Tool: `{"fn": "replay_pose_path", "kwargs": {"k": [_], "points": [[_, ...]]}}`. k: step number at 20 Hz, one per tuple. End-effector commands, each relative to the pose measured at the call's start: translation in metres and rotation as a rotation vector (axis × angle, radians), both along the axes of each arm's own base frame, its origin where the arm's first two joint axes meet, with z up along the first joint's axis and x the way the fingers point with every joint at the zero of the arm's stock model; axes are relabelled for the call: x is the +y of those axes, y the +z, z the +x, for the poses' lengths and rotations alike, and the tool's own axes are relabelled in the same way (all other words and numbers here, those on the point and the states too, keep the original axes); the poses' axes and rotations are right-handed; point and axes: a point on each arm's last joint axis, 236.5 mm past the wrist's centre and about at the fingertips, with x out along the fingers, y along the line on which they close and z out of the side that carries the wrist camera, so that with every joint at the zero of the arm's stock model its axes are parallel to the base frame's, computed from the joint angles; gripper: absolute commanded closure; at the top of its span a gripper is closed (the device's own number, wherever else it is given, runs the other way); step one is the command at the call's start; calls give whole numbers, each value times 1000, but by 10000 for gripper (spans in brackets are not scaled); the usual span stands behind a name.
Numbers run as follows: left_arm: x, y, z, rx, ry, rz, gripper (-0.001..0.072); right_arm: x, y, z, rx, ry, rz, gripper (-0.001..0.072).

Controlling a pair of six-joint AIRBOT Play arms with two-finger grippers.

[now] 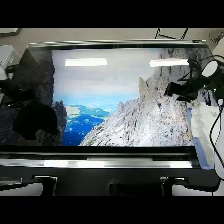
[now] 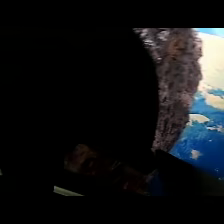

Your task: Fold the clothes and pants, and hang the long-sleeved shirts on hangers.

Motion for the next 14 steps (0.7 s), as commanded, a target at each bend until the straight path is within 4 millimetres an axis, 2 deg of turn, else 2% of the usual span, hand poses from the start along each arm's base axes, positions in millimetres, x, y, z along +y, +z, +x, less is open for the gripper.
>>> {"fn": "replay_pose_path", "kwargs": {"k": [1, 3, 5, 6, 9, 10, 12, 13, 14], "points": [[64, 2, -25, -35, 258, -154, -5, -2, -2, -5, 21, 23, -16, 31], [97, -8, -29, -82, 350, -158, -4, 0, -3, -9, 37, 11, -7, 31], [107, -33, -37, -69, 385, -166, -4, 0, -3, -10, 45, -8, -1, 31], [102, -52, -42, -44, 377, -196, -4, 0, -3, -10, 46, -13, 1, 31], [60, -110, -49, 7, 338, -342, -4, 1, -4, -13, 69, -50, 14, 31], [46, -124, -50, 3, 331, -381, -4, 2, -4, -17, 86, -56, 23, 31], [26, -138, -50, -3, 319, -429, 2, 9, -5, -28, 135, -44, 46, 30], [20, -139, -50, 0, 310, -445, 166, 10, -5, -34, 159, -38, 50, 30], [13, -133, -46, -16, 285, -468, 545, 11, -6, -39, 178, -33, 51, 30]]}}
